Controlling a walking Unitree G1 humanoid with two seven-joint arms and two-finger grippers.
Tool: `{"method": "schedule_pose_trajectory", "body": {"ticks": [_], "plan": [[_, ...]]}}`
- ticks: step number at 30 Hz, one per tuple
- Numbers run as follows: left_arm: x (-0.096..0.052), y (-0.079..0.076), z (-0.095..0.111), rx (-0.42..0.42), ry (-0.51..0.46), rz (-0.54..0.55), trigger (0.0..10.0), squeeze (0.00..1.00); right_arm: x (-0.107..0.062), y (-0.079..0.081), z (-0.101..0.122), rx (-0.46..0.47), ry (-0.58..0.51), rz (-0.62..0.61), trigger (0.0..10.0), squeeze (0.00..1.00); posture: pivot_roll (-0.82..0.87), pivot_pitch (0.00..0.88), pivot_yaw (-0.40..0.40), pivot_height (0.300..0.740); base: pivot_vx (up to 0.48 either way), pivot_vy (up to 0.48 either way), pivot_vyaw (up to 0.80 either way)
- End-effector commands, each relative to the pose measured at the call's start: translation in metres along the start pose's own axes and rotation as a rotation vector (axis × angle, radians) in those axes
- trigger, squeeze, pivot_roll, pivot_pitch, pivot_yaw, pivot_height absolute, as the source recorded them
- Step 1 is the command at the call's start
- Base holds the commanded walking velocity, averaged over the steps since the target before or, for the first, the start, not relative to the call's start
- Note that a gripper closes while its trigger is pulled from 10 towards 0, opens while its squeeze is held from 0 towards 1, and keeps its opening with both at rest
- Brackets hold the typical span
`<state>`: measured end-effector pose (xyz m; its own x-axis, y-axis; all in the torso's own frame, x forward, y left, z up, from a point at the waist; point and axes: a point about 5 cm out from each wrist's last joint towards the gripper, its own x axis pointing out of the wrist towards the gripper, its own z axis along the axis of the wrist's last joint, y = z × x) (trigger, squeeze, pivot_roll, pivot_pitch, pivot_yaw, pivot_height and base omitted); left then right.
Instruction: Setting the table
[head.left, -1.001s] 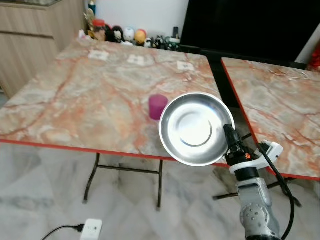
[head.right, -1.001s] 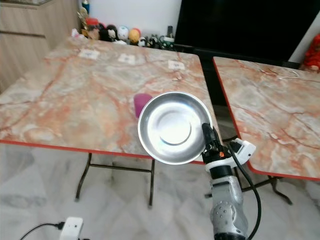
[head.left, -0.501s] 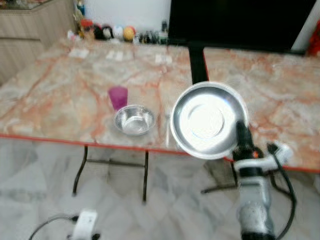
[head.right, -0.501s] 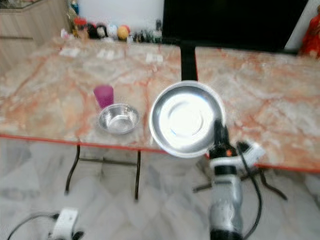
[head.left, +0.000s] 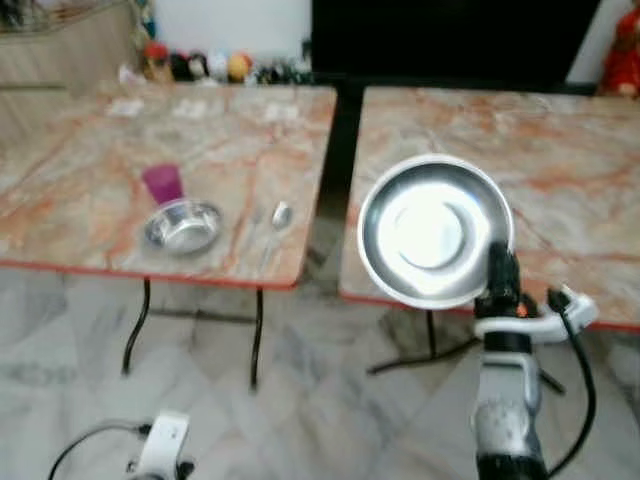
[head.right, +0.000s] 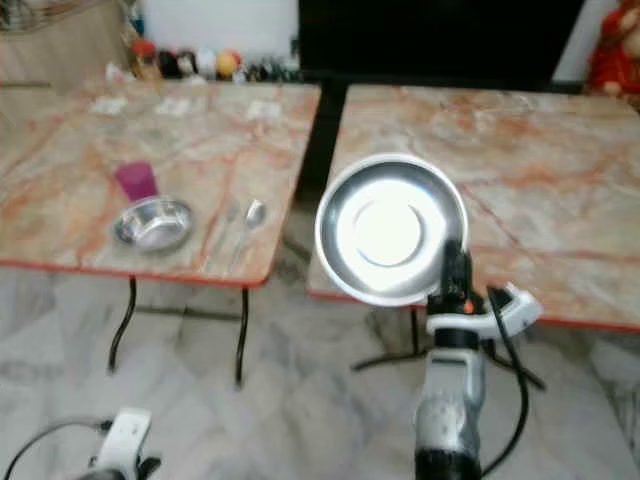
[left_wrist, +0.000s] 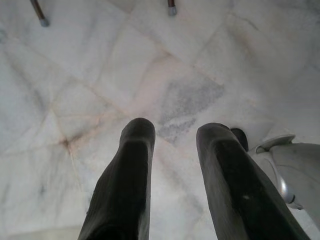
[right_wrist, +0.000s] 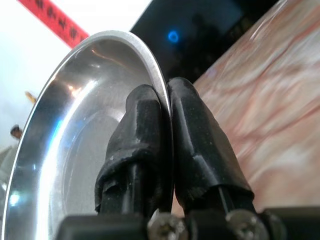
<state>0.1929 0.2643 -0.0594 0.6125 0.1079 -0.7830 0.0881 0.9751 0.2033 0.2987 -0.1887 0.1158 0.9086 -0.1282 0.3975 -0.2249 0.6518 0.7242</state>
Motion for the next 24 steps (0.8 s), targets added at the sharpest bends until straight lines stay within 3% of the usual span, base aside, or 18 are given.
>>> {"method": "schedule_pose_trajectory", "body": {"ticks": [1, 8, 11, 24], "plan": [[0.0, -0.01, -0.008, -0.009, 0.024, -0.025, 10.0, 0.0, -0.008, -0.011, 0.011, -0.006, -0.039, -0.055, 10.0, 0.0, 0.11, 0.0, 0.032, 0.74, 0.0, 0.0, 0.0], [-0.001, -0.026, -0.019, -0.006, 0.052, -0.044, 10.0, 0.0, -0.019, -0.025, 0.015, -0.007, -0.036, -0.137, 10.0, 0.0, 0.1, 0.0, 0.001, 0.74, 0.0, 0.0, 0.0], [0.0, -0.031, -0.02, -0.041, 0.04, -0.039, 10.0, 0.0, -0.017, -0.025, 0.02, -0.028, -0.027, -0.127, 10.0, 0.0, 0.09, 0.0, -0.006, 0.74, 0.0, 0.0, 0.0], [0.0, -0.042, -0.022, -0.05, 0.037, -0.06, 10.0, 0.0, -0.021, -0.037, 0.035, -0.04, -0.07, -0.199, 10.0, 0.0, 0.05, 0.0, -0.019, 0.74, 0.0, 0.0, 0.0]]}}
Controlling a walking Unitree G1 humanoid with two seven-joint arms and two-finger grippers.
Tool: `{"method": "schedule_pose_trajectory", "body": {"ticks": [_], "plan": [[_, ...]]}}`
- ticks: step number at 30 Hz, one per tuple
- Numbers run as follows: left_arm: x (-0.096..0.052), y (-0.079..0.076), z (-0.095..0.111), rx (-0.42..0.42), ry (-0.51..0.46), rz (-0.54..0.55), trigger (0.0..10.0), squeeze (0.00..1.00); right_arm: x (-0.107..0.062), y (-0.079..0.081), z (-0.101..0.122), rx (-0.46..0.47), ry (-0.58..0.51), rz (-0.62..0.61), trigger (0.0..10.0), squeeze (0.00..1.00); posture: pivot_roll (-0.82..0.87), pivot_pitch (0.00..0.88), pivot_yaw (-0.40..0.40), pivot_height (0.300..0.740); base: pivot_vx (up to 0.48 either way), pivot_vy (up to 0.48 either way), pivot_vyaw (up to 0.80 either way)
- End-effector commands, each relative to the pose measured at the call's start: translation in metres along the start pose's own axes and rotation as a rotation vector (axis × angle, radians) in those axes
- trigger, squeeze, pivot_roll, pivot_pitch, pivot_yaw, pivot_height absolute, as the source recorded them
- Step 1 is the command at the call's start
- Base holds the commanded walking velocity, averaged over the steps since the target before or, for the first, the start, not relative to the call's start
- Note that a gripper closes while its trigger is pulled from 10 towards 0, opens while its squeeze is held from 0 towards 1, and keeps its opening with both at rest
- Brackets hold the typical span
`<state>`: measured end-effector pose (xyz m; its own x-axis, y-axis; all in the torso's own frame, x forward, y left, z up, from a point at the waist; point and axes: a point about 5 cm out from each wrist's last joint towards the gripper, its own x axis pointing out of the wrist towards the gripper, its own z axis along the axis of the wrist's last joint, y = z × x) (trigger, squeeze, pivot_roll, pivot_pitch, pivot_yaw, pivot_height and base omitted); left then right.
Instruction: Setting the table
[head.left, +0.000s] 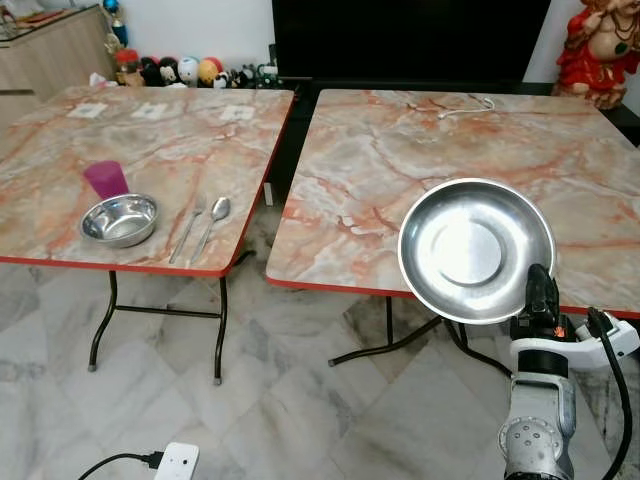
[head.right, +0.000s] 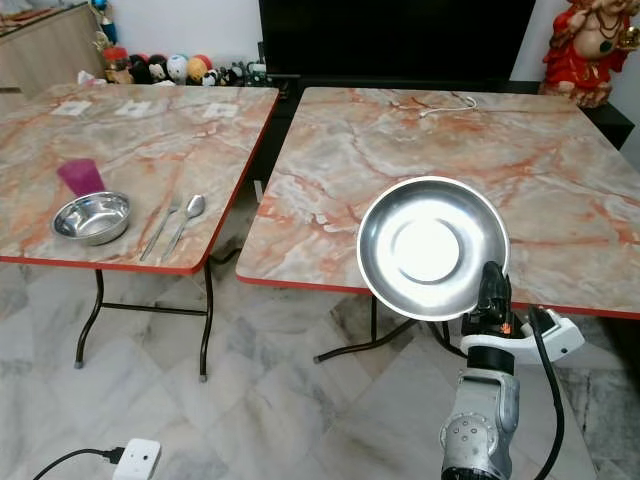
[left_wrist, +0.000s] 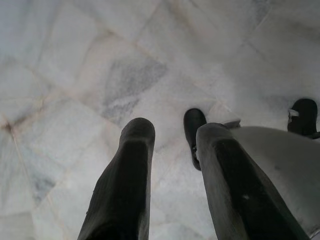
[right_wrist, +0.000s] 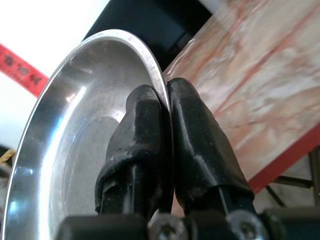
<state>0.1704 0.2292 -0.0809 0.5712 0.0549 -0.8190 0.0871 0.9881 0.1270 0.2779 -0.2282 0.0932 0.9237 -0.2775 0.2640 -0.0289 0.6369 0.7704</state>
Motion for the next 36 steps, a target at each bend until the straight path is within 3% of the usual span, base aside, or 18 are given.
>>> {"method": "schedule_pose_trajectory", "body": {"ticks": [1, 13, 23, 31, 36], "plan": [[0.001, -0.001, 0.003, -0.004, -0.012, 0.006, 10.0, 0.0, 0.001, -0.001, 0.012, -0.001, -0.046, -0.004, 10.0, 0.0, 0.05, 0.0, -0.021, 0.74, 0.0, 0.0, 0.0], [0.0, 0.007, 0.005, 0.005, -0.028, 0.021, 10.0, 0.0, -0.009, -0.012, 0.028, -0.012, -0.095, -0.036, 10.0, 0.0, 0.04, 0.0, -0.004, 0.74, 0.0, 0.0, 0.0], [0.003, 0.001, 0.021, -0.041, -0.087, 0.035, 10.0, 0.0, 0.0, -0.003, 0.013, 0.009, -0.024, -0.032, 10.0, 0.0, 0.07, 0.0, -0.06, 0.74, 0.0, 0.0, 0.0], [0.001, 0.003, 0.012, -0.038, -0.059, 0.037, 10.0, 0.0, 0.0, -0.007, 0.017, 0.018, -0.05, -0.063, 10.0, 0.0, 0.06, 0.0, -0.042, 0.74, 0.0, 0.0, -0.28], [0.001, 0.008, 0.016, -0.048, -0.07, 0.053, 10.0, 0.0, 0.003, -0.003, 0.005, -0.025, 0.017, -0.043, 10.0, 0.0, 0.07, 0.0, -0.053, 0.74, 0.0, 0.0, -0.16]]}}
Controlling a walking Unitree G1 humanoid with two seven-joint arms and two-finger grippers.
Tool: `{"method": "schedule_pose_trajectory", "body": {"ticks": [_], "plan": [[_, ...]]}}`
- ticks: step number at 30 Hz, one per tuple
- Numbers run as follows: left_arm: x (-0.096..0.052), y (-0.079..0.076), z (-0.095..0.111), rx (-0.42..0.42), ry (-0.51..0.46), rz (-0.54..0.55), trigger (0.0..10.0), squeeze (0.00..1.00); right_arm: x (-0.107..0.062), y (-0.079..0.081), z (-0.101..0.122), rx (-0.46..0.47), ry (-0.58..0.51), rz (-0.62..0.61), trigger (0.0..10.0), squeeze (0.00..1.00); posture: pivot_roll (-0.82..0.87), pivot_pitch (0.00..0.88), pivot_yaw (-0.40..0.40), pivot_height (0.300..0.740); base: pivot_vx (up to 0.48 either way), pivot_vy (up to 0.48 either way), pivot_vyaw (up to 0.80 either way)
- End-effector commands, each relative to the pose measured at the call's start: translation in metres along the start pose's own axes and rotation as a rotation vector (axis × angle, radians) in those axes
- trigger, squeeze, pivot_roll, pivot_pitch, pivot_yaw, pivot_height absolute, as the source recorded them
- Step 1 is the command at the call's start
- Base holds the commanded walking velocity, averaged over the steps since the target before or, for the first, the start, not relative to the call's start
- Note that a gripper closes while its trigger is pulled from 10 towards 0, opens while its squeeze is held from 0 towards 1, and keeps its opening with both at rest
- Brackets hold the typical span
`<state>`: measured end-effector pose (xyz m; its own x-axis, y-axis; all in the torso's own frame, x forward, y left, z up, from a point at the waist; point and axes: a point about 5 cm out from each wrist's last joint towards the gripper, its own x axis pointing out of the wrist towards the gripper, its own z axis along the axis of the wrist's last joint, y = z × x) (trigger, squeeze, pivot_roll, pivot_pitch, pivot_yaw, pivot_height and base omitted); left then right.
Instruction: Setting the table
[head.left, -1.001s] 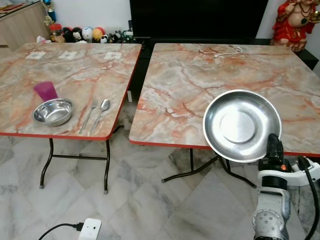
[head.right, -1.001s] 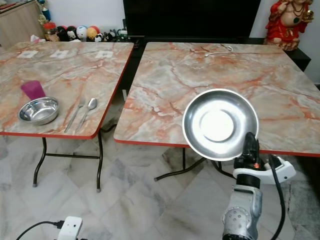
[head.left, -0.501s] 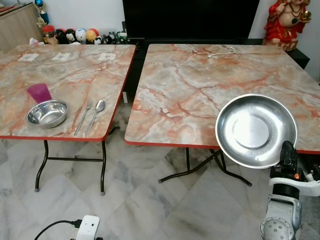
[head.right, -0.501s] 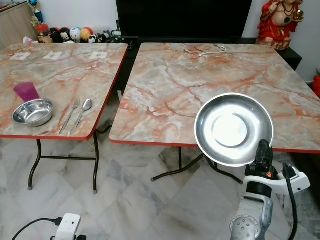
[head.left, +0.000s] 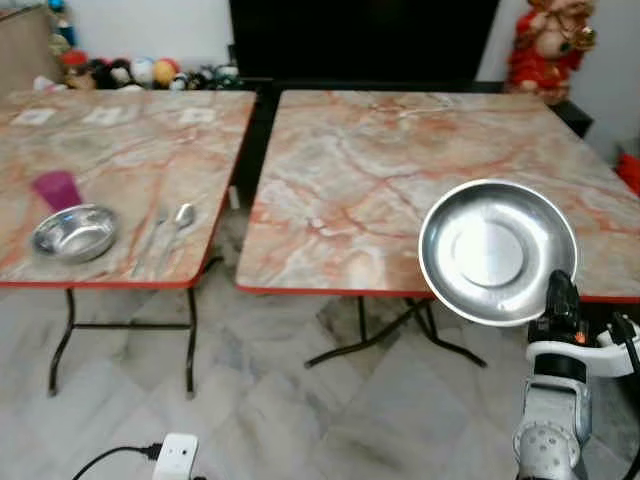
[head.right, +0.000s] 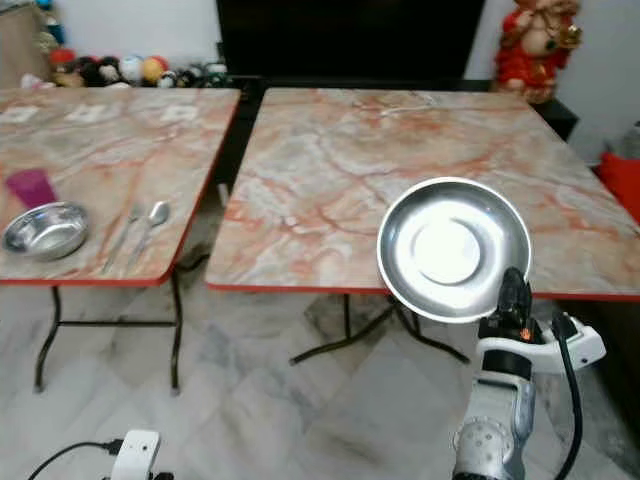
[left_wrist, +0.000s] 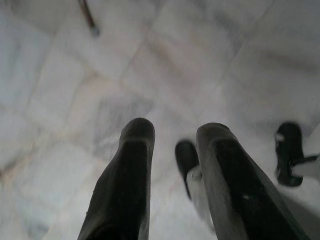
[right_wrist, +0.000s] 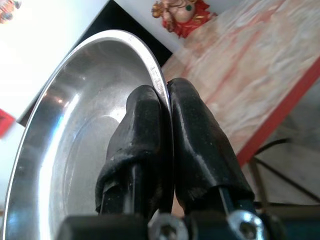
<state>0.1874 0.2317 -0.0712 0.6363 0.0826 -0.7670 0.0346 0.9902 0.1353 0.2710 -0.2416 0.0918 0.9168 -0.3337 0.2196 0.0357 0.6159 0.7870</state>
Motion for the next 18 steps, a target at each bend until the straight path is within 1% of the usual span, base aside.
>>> {"method": "schedule_pose_trajectory", "body": {"ticks": [1, 2, 4, 10, 15, 18], "plan": [[-0.001, 0.003, -0.002, -0.013, 0.007, 0.016, 10.0, 0.0, 0.007, 0.01, -0.008, -0.03, 0.039, 0.043, 10.0, 0.0, 0.07, 0.0, -0.053, 0.74, 0.0, 0.0, 0.0], [-0.001, 0.003, -0.002, -0.014, 0.006, 0.016, 10.0, 0.0, 0.008, 0.013, -0.009, -0.03, 0.039, 0.054, 10.0, 0.0, 0.07, 0.0, -0.053, 0.74, 0.0, 0.0, 0.0], [0.0, 0.003, -0.001, -0.018, 0.002, 0.017, 10.0, 0.0, 0.01, 0.018, -0.011, 0.004, 0.025, 0.066, 10.0, 0.0, 0.08, 0.0, -0.053, 0.74, 0.0, 0.0, 0.0], [0.0, 0.0, -0.001, -0.019, 0.002, 0.014, 10.0, 0.0, 0.01, 0.021, -0.013, 0.007, 0.027, 0.068, 10.0, 0.0, 0.07, 0.0, -0.051, 0.74, 0.0, 0.0, 0.0], [0.0, -0.002, -0.002, -0.016, 0.008, 0.007, 10.0, 0.0, 0.011, 0.019, -0.01, 0.001, 0.031, 0.068, 10.0, 0.0, 0.05, 0.0, -0.043, 0.74, 0.252, 0.0, 0.0], [0.0, -0.003, -0.002, -0.014, 0.009, 0.003, 10.0, 0.0, 0.012, 0.021, -0.01, 0.005, 0.029, 0.073, 10.0, 0.0, 0.05, 0.0, -0.043, 0.74, 0.261, 0.0, -0.76]]}}
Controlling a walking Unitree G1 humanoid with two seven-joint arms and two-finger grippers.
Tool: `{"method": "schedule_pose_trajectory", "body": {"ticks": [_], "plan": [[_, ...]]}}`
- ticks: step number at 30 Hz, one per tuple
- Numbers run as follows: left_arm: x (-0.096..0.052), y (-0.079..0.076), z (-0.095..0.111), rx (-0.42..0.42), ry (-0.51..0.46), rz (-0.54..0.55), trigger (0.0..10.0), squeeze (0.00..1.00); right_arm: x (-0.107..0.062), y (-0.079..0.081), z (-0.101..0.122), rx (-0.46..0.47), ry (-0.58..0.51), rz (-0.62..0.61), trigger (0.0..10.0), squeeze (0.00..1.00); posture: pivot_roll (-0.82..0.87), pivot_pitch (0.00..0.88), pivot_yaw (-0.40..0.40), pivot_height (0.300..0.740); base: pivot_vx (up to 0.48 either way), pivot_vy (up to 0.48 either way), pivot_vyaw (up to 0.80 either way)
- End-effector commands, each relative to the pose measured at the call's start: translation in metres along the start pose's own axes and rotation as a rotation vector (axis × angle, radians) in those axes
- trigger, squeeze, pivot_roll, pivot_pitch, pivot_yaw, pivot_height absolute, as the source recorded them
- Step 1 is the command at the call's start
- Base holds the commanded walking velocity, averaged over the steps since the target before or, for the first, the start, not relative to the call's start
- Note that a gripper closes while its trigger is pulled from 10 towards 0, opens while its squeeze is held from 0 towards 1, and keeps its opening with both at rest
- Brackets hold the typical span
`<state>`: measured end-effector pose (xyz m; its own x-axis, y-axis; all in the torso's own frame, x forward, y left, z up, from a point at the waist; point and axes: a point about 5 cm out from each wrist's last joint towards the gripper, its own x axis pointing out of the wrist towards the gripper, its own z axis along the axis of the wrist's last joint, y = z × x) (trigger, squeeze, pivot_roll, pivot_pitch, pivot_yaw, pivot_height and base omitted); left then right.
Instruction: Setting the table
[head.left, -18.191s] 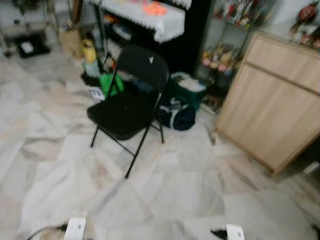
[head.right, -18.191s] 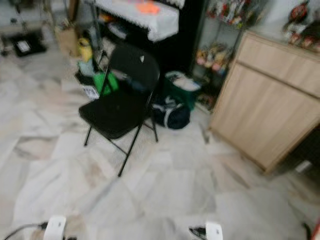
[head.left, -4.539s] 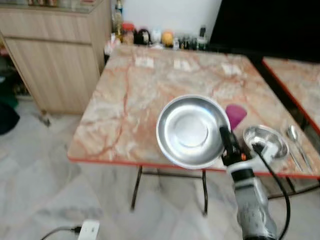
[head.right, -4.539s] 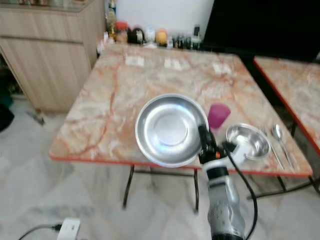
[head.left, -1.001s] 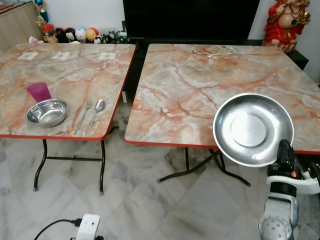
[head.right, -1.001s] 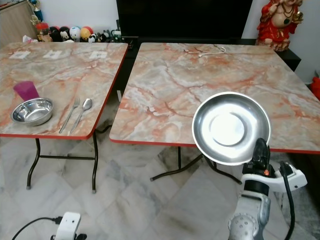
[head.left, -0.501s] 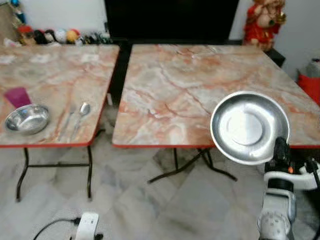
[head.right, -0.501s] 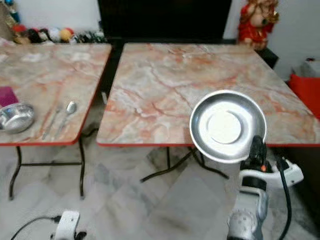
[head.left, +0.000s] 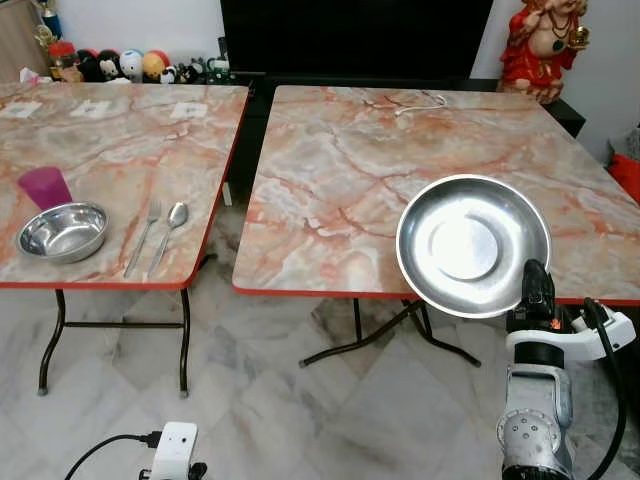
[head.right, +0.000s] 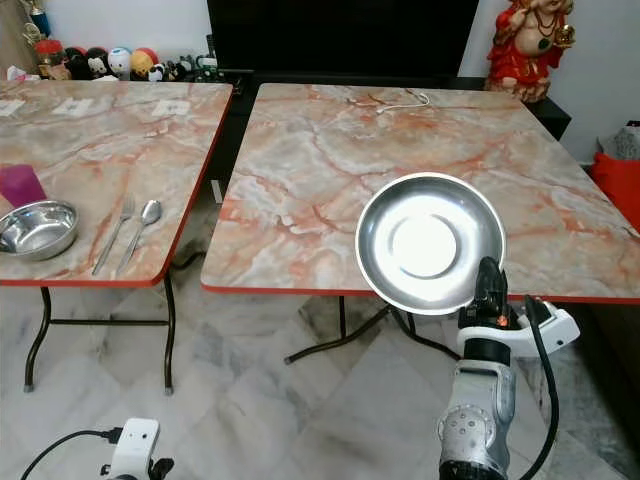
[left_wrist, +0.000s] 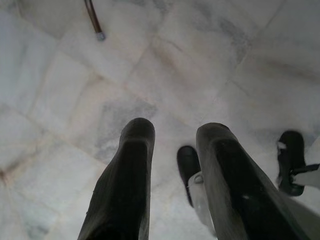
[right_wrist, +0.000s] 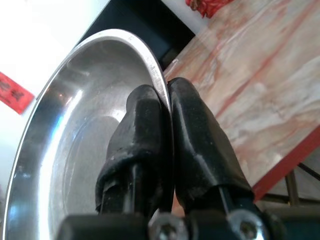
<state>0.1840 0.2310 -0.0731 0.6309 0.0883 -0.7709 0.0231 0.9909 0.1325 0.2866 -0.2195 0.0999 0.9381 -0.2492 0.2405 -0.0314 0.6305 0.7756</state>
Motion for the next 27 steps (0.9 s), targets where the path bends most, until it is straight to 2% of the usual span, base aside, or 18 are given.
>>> {"method": "schedule_pose_trajectory", "body": {"ticks": [1, 15, 19, 25, 27], "plan": [[0.001, -0.003, 0.002, -0.003, 0.002, -0.003, 10.0, 0.0, 0.003, 0.001, 0.007, -0.006, -0.028, 0.004, 10.0, 0.0, 0.05, 0.0, -0.043, 0.74, 0.262, 0.0, -0.73], [0.0, -0.004, -0.001, -0.002, 0.007, -0.003, 10.0, 0.0, 0.006, 0.006, 0.001, -0.006, -0.01, 0.027, 10.0, 0.0, 0.05, 0.0, -0.046, 0.74, 0.264, 0.0, 0.0], [0.0, -0.003, -0.003, -0.003, 0.015, -0.002, 10.0, 0.0, 0.005, 0.006, 0.001, -0.014, -0.006, 0.024, 10.0, 0.0, 0.05, 0.0, -0.048, 0.74, 0.0, 0.0, 0.0], [-0.001, -0.002, -0.005, -0.003, 0.019, -0.002, 10.0, 0.0, 0.006, -0.002, 0.007, -0.055, -0.028, -0.035, 10.0, 0.0, 0.05, 0.0, -0.048, 0.74, 0.0, 0.0, 0.0], [-0.001, -0.003, -0.006, -0.004, 0.019, -0.003, 10.0, 0.0, 0.011, -0.012, 0.016, -0.089, -0.047, -0.121, 10.0, 0.0, 0.05, 0.0, -0.048, 0.74, 0.0, 0.0, 0.0]]}}
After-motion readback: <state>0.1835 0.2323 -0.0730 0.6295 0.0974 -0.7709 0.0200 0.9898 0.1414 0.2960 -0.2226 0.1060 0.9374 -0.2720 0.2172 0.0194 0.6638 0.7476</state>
